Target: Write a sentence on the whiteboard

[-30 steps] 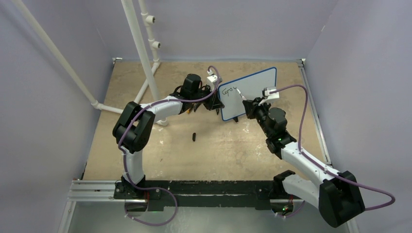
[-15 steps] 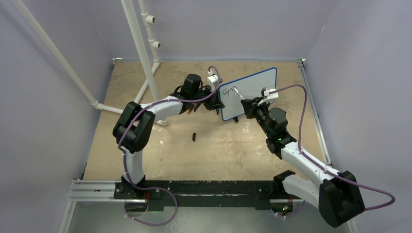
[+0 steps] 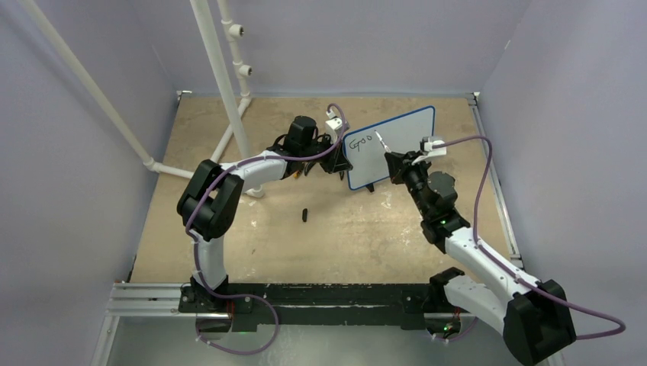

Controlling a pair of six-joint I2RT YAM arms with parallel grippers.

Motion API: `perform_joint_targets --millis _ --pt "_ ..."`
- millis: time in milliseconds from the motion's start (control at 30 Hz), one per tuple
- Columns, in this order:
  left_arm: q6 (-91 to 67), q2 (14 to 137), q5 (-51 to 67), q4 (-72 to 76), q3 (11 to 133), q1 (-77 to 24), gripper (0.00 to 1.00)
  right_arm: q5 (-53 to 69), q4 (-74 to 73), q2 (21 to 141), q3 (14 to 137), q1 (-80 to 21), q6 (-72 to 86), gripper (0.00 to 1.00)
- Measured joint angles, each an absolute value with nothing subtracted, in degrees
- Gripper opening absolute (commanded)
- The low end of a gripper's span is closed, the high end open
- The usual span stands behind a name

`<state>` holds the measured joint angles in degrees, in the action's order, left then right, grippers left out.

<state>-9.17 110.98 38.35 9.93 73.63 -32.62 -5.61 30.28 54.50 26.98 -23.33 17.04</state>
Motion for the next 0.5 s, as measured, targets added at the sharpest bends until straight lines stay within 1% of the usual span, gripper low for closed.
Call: perform_joint_targets --millis 500 --pt "-9.2 111.0 38.3 9.7 73.7 -32.6 0.00 -8.3 28.5 58.2 27.0 -23.3 18.6 0.00"
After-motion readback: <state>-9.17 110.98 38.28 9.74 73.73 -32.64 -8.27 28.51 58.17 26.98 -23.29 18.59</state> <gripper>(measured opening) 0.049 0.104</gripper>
